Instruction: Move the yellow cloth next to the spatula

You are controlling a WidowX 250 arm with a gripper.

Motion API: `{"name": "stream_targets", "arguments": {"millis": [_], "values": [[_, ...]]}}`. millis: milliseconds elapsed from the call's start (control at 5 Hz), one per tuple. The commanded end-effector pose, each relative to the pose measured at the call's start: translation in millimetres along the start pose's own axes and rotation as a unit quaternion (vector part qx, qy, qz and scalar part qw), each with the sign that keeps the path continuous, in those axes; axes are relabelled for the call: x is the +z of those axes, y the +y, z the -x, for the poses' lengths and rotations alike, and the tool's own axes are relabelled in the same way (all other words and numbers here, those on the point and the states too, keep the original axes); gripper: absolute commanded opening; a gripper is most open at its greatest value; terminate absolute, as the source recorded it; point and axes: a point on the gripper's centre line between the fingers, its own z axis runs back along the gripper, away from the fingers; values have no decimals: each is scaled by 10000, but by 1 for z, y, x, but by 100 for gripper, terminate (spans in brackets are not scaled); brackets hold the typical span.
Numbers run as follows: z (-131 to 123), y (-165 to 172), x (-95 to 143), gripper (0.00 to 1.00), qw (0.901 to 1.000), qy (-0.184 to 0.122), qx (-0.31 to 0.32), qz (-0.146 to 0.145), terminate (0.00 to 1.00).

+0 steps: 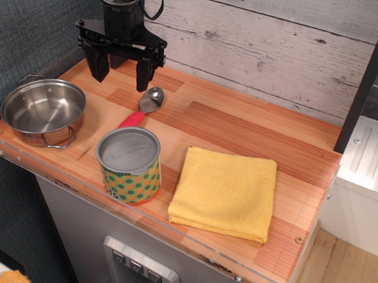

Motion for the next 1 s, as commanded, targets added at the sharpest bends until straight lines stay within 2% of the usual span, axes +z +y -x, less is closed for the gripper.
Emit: {"name": "stream_targets", "arguments": {"millis": [0,600,800], "values": [[0,0,0,100,10000,0,0,0,0],[3,-47,33,100,9989,-181,-403,167,0],[13,-72,42,100,9975,-154,-593,354,0]]}}
